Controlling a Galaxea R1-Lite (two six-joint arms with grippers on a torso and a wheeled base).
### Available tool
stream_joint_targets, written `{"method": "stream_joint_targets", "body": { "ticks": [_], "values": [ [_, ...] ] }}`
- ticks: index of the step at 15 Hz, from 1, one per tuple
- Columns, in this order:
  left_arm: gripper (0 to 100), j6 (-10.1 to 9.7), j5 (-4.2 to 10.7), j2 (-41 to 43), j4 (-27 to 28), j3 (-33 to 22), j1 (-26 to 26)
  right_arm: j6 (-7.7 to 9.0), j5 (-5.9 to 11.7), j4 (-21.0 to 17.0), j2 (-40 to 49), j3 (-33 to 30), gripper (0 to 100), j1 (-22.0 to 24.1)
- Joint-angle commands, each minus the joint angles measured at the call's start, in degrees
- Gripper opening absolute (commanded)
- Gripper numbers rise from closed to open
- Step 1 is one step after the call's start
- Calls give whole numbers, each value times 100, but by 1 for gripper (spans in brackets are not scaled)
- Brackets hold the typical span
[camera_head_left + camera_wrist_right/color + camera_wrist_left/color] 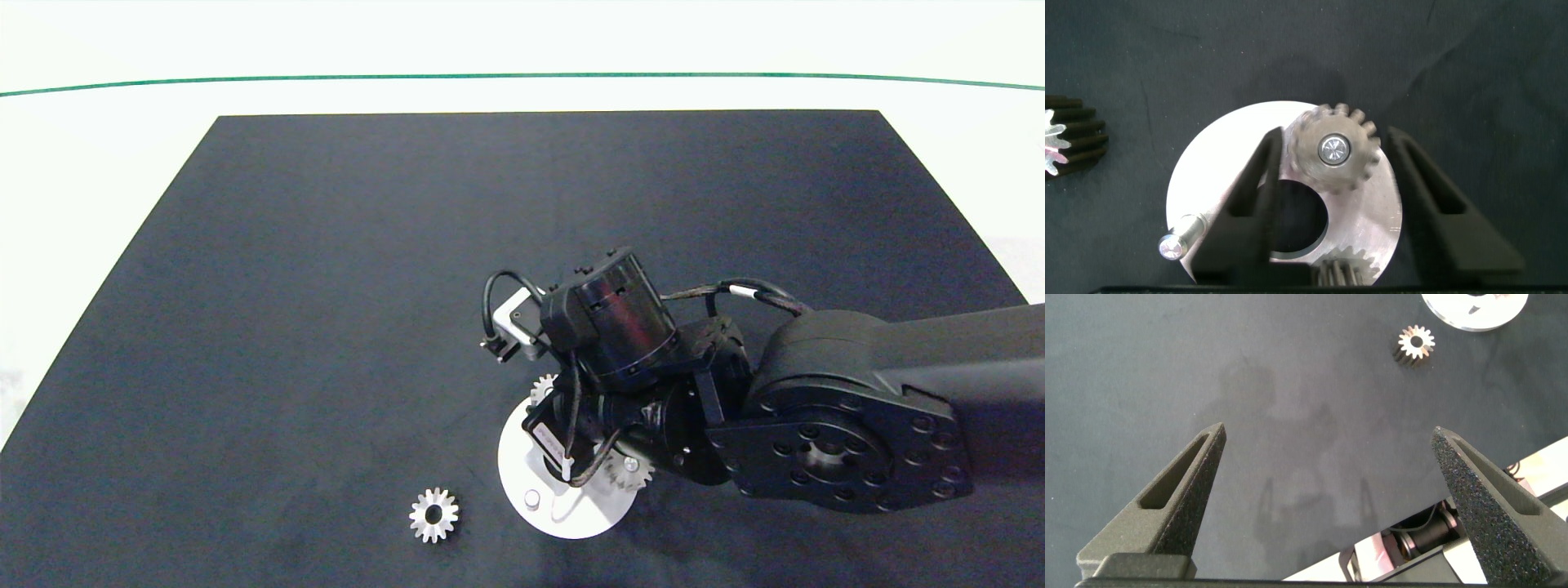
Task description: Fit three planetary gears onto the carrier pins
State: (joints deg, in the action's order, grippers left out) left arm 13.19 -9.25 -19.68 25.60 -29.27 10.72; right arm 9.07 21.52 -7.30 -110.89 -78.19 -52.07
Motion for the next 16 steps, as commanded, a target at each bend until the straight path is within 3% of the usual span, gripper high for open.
{"method": "stream_joint_targets", "body": {
  "ticks": [1, 3, 4, 6, 8, 9, 12, 13, 16],
  "values": [
    [100, 8, -6, -10, 15, 0, 1, 7, 10, 1, 23, -3, 100, 21],
    [100, 8, -6, 25, 24, 9, 1, 7, 10, 10, 366, 181, 100, 65],
    [100, -1, -6, 43, 15, 27, 1, 51, 37, 10, 1166, 542, 100, 56],
    [100, 8, -6, 52, -2, 27, 1, 192, 353, -8, 2959, 1438, 100, 30],
    [100, 61, -6, 25, -125, 176, 45, 482, 626, -87, 4699, 2326, 100, 91],
    [100, 131, -6, 8, -222, 361, 62, 490, 705, -307, 5472, 2642, 100, 170],
    [100, 729, 2, -221, -1119, 1248, 71, 499, 705, -1230, 6975, 2713, 100, 469],
    [100, 861, 2, -370, -1382, 1415, 71, 543, 705, -1353, 7300, 2704, 100, 601],
    [100, 1124, 11, -889, -1488, 1433, 141, 596, 705, -1810, 8100, 2704, 100, 900]
  ]
}}
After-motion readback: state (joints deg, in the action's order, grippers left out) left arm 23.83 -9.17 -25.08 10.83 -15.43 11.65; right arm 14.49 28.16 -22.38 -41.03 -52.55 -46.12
